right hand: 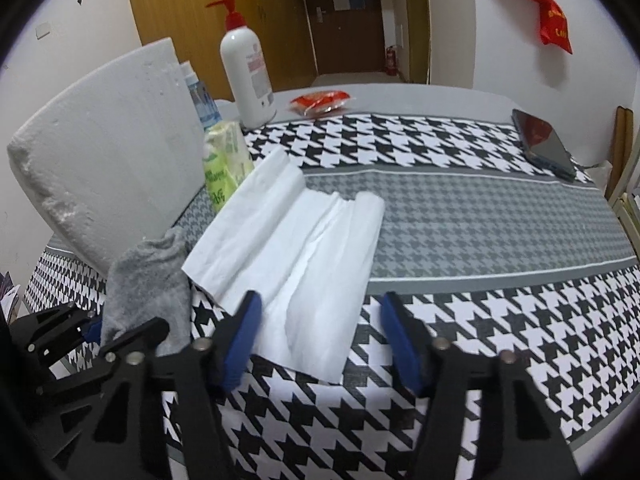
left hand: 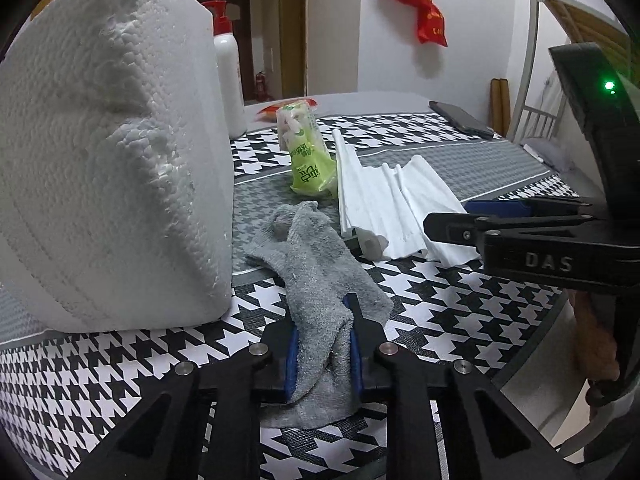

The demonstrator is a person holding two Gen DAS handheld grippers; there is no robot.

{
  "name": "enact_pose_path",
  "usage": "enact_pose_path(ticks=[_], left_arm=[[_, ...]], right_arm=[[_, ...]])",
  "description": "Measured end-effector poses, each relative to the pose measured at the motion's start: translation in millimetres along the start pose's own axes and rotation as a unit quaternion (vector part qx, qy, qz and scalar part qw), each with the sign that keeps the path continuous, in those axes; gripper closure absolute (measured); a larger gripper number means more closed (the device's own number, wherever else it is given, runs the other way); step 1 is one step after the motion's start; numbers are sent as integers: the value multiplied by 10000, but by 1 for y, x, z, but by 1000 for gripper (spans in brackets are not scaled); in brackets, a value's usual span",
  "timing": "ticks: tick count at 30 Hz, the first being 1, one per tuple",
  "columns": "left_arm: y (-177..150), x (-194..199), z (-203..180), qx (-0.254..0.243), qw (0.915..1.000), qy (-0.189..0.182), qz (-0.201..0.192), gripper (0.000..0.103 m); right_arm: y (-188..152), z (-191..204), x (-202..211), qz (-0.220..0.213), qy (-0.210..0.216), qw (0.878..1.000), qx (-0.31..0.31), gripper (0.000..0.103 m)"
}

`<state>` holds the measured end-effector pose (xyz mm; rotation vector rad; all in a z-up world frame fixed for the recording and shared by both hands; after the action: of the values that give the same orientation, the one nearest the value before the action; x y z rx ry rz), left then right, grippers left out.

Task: Organize soft objects
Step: 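Grasp the white tissues with the right gripper while the left gripper holds the sock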

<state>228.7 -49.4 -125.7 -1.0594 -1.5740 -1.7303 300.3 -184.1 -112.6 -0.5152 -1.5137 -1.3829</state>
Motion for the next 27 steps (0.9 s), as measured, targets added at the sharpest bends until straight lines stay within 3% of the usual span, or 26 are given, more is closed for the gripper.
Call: enact_pose_path(ticks=[10, 14, 18, 27], left_arm=[[-1, 0, -1, -14, 10000, 9, -12, 83], [-2, 1, 0, -2, 10000, -12, -16, 84], [-2, 1, 1, 9, 10000, 7, -16, 84], [-3, 3, 4, 72, 10000, 44, -19, 84]], right_arm=[[3, 12, -6, 99, -263, 9994, 222, 79], [3, 16, -6, 130, -186, 9994, 271, 94], [2, 11, -3, 131, -131, 9997, 137, 96], [-16, -21, 31, -176, -515, 9984, -154, 96]])
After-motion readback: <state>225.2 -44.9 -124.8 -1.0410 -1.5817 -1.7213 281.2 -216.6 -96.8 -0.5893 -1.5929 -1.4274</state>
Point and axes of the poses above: each gripper's, at about its wrist camera, not at the fingertips, and x roughly against the way its jaws point, z to its left, y to its top, the point moved 3 cm from there along -x, roughly the way its jaws point, and after that the axes turned 12 degrees about z, right-handed, at the moved point
